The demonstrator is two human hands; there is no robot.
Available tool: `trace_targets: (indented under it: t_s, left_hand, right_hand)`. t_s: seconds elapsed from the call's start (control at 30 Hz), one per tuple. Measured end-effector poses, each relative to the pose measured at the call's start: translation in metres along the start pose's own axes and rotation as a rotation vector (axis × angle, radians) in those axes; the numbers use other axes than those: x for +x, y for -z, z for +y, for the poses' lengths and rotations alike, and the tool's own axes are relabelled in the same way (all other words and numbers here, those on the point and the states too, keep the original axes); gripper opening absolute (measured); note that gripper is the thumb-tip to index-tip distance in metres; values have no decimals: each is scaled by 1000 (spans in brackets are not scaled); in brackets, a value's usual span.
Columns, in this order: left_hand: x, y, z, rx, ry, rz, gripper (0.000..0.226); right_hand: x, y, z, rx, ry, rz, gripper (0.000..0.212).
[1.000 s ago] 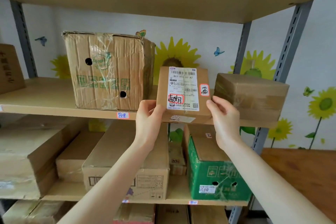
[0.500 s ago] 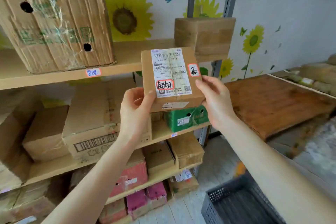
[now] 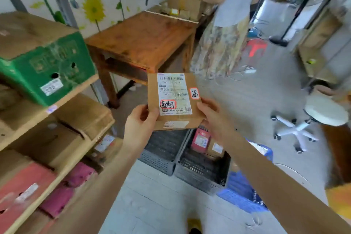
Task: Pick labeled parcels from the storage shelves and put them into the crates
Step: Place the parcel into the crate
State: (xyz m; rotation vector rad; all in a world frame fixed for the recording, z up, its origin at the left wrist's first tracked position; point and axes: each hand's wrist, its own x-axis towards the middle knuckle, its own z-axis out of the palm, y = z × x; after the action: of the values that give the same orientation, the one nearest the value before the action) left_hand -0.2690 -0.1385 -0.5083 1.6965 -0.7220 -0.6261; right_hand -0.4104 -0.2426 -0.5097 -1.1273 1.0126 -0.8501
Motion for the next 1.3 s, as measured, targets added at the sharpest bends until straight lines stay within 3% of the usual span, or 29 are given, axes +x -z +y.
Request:
trace_targets:
  t_s: [0.13,0.43,0.57,0.8,0.93,1.1,1.17,1.2,1.3]
  left_hand:
    - [-2,-79,-8,69,26,-166,12]
    - [8,-282,-41,190,209,-406,20]
    - [7,-374,-71,239,348,-517,29]
    - [-5,-501,-132,101,681,-771,41]
    - [-8,-566,-214,78,802,-724,39]
    - [-8,-650,-357,128,966,-662,34]
    - [-8,-678,-412,137,999,-698,35]
    - [-8,-691,-435,135,1011,-711,35]
    - [-5,-723,-493,122,1027,-721,25]
  right_hand:
    - [6,81,21,40,-87,129,12]
    - [73,266,75,25,-270,271,19]
    - [97,343,107,-15,-393,311,17]
    - [127,444,194,90,-652,485,42]
    - [144,482,278,258,-761,620,43]
    - [173,524,414,369,-826,908,26]
    - [185,539,467,395,-857,918,17]
    - [191,545,490,406,-856,889,19]
    - [215,560,553,352,-808,781,55]
